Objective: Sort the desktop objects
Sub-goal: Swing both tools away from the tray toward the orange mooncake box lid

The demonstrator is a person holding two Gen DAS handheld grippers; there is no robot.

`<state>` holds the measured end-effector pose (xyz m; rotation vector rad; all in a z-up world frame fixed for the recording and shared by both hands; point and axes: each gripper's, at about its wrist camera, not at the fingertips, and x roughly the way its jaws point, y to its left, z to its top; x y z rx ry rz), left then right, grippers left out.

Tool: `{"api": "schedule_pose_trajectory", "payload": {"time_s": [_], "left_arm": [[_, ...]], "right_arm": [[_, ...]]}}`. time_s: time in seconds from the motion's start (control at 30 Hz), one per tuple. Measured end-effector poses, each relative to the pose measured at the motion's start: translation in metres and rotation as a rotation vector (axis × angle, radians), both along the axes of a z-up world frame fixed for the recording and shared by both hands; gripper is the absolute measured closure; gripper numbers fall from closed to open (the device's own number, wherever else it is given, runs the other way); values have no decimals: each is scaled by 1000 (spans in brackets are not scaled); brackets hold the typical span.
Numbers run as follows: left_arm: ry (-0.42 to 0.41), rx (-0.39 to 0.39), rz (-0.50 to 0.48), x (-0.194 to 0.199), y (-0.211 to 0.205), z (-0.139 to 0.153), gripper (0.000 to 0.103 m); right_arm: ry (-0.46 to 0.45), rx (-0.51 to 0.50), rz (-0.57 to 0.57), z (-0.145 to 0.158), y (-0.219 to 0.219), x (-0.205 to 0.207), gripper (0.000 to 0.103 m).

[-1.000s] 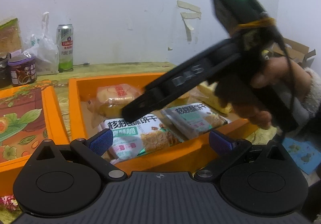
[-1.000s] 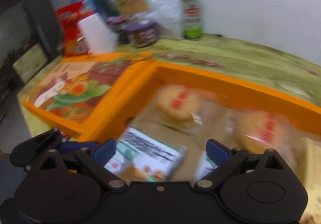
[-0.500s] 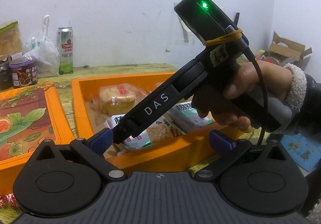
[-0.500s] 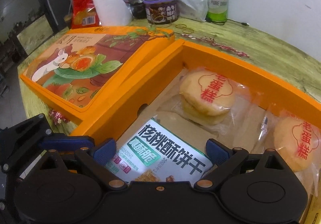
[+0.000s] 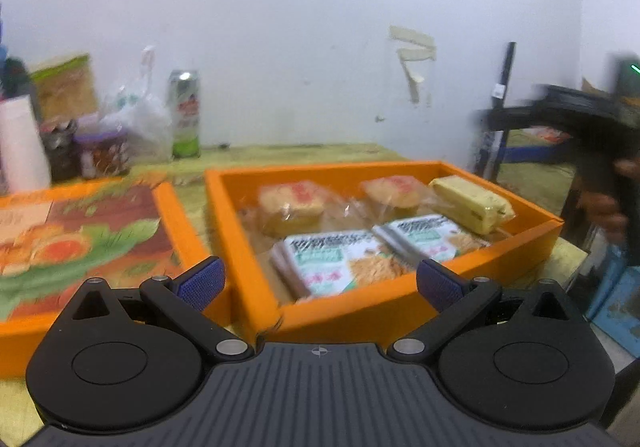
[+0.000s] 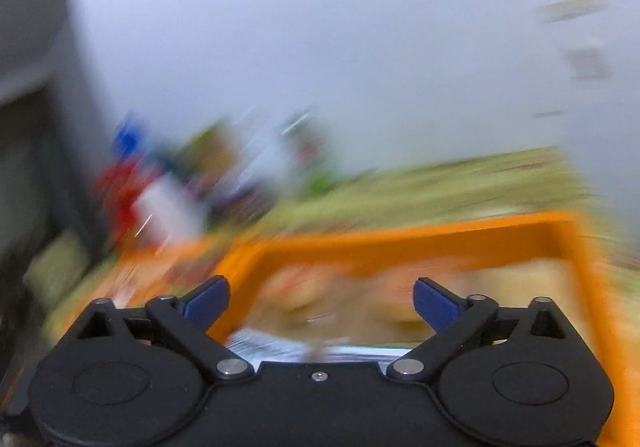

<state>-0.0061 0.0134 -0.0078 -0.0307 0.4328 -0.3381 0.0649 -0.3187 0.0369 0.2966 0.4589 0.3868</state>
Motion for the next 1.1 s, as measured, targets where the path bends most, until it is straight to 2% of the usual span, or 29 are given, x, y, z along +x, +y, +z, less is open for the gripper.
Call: {"api": "schedule_pose_trajectory", "payload": {"time_s": [0.13, 0.27, 0.33, 0.43, 0.47, 0.5, 0.6, 0.67, 1.1], "left_arm": [[58, -14, 2, 1, -1, -9, 0], [69, 11, 20, 3, -6, -18, 0], [69, 16, 29, 6, -7, -21, 0], [65, 40, 35, 8, -13, -22, 0], [59, 56, 44, 9, -17, -23, 0], [55, 78, 53, 9, -20, -24, 0], [50, 127, 68, 11, -30, -25, 0], [57, 124, 62, 12, -33, -25, 0], [57, 148, 30, 27, -52, -25, 0]], "right_arm": [[-57, 78, -305, -19, -72, -53, 1], [0, 140, -434, -51, -105, -73, 2], [9, 121, -438, -62, -103, -74, 3], [23, 97, -442, -78, -100, -74, 12], [28, 101, -435, -81, -100, -72, 20], [32, 114, -423, -84, -101, -69, 29], [42, 174, -377, -90, -105, -63, 34], [36, 197, -358, -93, -107, -62, 39], [18, 199, -365, -97, -117, -49, 39]]}}
